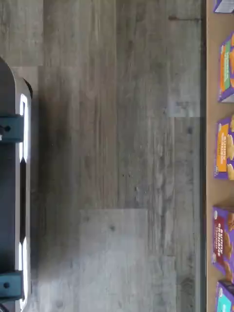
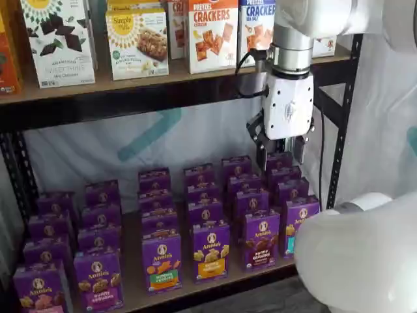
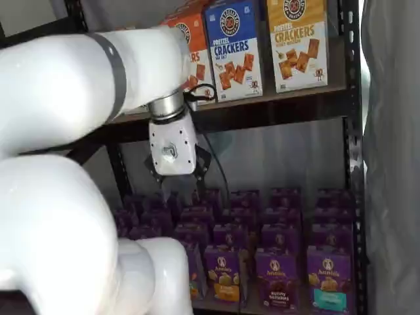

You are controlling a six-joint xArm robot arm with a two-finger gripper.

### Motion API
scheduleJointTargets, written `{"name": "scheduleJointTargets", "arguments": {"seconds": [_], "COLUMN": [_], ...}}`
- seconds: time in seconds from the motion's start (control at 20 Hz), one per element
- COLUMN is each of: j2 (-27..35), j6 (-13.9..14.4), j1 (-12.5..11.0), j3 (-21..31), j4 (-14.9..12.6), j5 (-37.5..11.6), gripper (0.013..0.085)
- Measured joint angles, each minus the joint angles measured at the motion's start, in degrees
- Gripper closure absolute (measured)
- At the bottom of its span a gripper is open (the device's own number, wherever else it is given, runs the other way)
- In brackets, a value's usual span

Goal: Pick up the purple box with a brown patch in the center, on the bottom shelf, the fifth box from the left

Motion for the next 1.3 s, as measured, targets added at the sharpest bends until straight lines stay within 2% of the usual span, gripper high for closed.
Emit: {"name": "scheduleJointTargets", "arguments": {"seconds": [0.2, 0.55, 0.75, 1.1, 1.3], "j2": [0.23, 0.49, 0.88, 4.02, 7.17], "j6": [-1.71, -1.39, -2.23, -1.12, -1.94], "j1": [-1.39, -1.0, -1.56, -0.86, -1.7], "j3": [-0.16, 0.96, 2.93, 5.75, 7.52], "j4": [2.74, 2.31, 2.79, 0.05, -0.26], "j5": [0.42, -1.26, -4.64, -10.91, -16.07], "gripper": [0.013, 0.013, 0.013, 0.013, 0.013]}}
